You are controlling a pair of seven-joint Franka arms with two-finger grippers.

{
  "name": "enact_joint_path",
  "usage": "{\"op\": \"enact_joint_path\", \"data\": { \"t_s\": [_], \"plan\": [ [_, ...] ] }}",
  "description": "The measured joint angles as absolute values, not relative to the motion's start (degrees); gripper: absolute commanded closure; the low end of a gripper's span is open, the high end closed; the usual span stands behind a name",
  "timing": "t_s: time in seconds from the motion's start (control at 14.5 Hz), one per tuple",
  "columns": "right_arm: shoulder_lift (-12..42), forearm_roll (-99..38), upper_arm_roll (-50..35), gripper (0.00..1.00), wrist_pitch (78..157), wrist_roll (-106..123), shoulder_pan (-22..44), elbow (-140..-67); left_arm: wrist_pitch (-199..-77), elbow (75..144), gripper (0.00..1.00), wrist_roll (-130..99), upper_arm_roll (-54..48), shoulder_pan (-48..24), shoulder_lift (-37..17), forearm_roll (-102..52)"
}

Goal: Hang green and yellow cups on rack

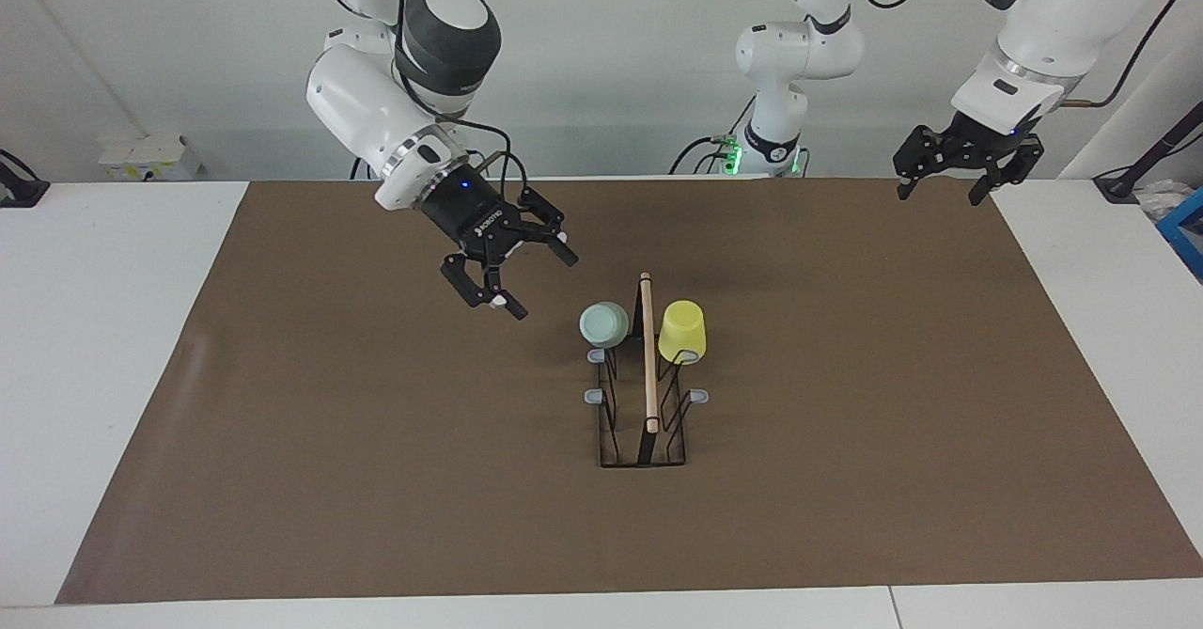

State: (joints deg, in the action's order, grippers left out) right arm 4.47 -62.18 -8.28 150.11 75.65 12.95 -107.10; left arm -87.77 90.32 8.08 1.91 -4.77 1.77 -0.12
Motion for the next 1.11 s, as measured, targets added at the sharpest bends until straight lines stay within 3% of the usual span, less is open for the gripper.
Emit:
{"op": "enact_joint_path", "data": {
  "t_s": [0.48,1.11],
  "plan": [
    [3.14,-32.88,-7.88,0.0,128.9,40.72,5.27,-106.22,-87.77,90.32,0.0,8.09,1.91,-4.77,1.77,-0.12],
    [-1.24,-12.99,-7.56,0.0,104.04,17.44,-5.94,-105.84,-87.77,90.32,0.0,8.09,1.91,-4.77,1.77,-0.12]
  ]
}}
